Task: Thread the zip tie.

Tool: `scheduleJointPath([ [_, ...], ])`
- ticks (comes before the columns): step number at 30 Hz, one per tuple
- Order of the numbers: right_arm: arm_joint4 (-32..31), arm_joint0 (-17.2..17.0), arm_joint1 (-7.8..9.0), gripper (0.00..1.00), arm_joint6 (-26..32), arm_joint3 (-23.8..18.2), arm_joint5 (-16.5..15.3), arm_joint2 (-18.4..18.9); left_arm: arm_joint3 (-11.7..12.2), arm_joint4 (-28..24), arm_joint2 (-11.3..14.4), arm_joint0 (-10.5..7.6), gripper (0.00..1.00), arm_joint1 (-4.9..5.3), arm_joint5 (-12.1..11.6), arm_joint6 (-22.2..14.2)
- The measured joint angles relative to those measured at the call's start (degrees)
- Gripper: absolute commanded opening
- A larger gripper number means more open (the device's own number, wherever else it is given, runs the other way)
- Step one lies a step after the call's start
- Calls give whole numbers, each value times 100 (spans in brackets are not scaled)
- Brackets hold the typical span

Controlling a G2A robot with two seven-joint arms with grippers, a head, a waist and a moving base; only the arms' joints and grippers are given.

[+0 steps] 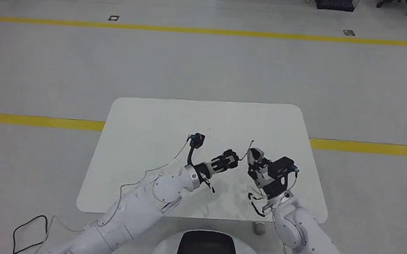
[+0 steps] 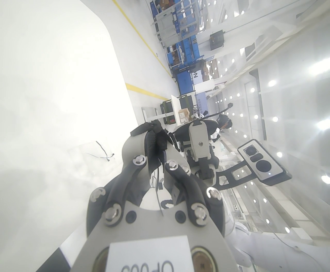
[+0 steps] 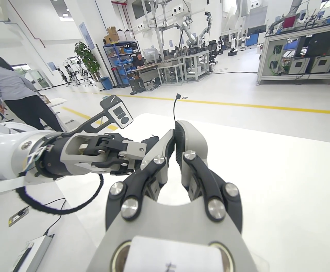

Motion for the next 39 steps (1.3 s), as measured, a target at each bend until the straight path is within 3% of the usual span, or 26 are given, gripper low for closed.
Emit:
scheduleJointPath([
  [39, -2, 117, -45, 0, 89, 154, 118, -60, 0, 0, 0, 0, 0, 0, 0, 0],
])
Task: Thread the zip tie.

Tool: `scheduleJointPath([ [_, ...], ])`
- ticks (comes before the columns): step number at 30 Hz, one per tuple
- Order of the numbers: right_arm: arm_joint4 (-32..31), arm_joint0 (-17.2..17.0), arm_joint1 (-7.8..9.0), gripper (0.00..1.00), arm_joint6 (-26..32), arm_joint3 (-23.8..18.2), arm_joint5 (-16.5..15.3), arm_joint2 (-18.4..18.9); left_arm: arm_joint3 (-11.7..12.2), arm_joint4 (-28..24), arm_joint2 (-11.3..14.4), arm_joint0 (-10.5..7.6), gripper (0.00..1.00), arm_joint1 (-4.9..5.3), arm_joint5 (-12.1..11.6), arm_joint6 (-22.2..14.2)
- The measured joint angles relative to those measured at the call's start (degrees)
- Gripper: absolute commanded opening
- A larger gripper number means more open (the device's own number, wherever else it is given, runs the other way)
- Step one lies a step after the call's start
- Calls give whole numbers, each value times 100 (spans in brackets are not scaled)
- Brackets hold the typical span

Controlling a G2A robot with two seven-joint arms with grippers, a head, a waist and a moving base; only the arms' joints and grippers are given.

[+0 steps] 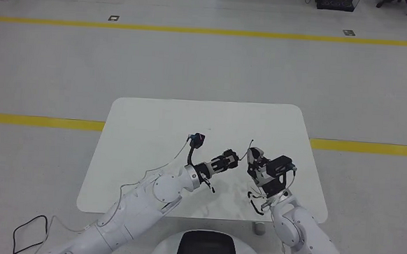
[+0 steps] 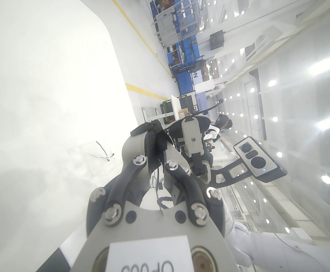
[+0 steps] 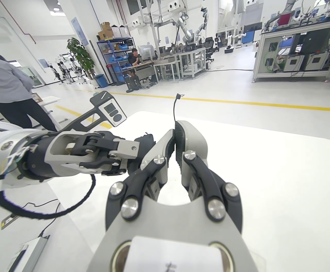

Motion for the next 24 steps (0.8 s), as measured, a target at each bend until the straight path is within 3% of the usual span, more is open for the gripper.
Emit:
scheduleJointPath([
  [24, 74, 6, -10, 0, 92, -22, -163, -29, 0, 0, 0, 0, 0, 0, 0, 0],
])
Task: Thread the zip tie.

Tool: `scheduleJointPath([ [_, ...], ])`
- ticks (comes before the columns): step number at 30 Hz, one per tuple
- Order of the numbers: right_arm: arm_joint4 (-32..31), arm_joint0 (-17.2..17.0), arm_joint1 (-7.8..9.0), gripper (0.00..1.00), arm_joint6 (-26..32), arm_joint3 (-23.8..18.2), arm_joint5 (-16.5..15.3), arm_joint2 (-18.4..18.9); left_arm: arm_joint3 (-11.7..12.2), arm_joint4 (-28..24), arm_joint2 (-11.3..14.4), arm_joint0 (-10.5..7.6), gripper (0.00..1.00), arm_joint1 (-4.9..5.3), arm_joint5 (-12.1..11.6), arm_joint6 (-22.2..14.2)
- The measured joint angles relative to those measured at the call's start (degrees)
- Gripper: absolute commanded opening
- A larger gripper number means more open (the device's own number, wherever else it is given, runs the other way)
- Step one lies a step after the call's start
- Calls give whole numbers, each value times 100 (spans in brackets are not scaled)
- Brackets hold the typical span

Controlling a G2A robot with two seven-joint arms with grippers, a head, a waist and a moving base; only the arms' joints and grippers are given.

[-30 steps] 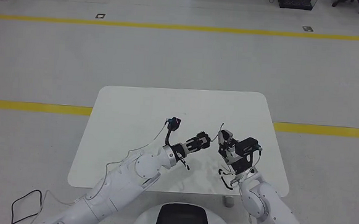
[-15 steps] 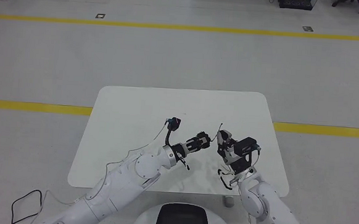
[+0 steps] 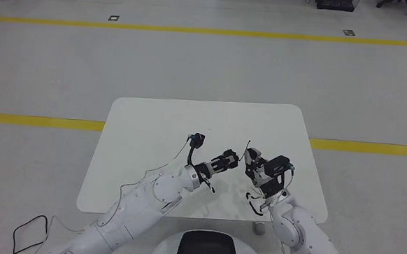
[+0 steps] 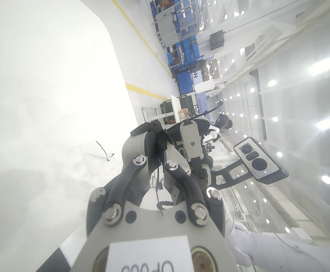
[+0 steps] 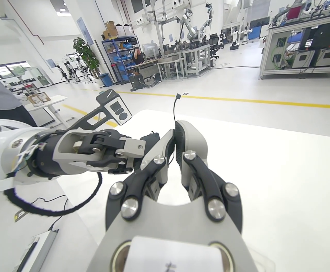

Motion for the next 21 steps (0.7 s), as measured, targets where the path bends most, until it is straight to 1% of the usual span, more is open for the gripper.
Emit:
scheduleJointPath([
  [13, 37, -25, -1, 0, 40, -31, -62, -14, 0, 0, 0, 0, 0, 0, 0, 0],
  [21, 280, -10, -6, 0, 118, 34, -158, 6, 0, 0, 0, 0, 0, 0, 0, 0],
])
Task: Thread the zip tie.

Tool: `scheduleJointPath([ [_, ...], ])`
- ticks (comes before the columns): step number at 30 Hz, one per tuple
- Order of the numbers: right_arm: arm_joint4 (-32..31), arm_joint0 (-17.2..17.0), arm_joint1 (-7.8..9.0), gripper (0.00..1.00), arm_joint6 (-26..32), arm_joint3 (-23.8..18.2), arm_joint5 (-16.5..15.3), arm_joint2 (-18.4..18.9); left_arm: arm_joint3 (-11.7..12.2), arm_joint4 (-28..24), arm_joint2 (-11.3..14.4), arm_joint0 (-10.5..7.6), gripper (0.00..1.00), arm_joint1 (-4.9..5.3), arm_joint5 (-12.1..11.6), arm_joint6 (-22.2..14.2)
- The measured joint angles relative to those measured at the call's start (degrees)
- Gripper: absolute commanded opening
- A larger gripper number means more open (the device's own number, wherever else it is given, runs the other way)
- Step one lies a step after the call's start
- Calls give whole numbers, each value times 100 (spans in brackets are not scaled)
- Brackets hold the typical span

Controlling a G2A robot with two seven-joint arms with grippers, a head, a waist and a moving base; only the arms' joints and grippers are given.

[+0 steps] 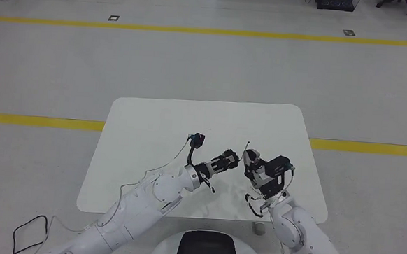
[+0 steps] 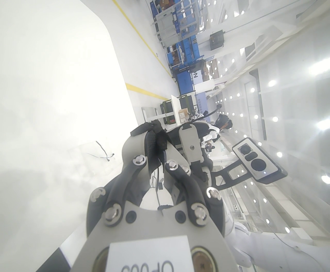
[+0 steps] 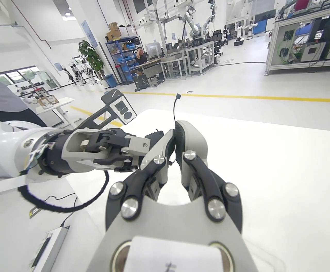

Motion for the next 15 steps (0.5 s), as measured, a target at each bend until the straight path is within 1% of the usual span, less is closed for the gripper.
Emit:
scheduleJointPath([
  [8, 235, -47, 3, 0, 20, -14, -130, 48, 0, 0, 0, 0, 0, 0, 0, 0],
  [12, 189, -117, 16, 0, 19, -110, -240, 58, 0, 0, 0, 0, 0, 0, 0, 0],
  [15, 103, -160, 24, 0, 24, -177, -260, 60, 0, 0, 0, 0, 0, 0, 0, 0],
])
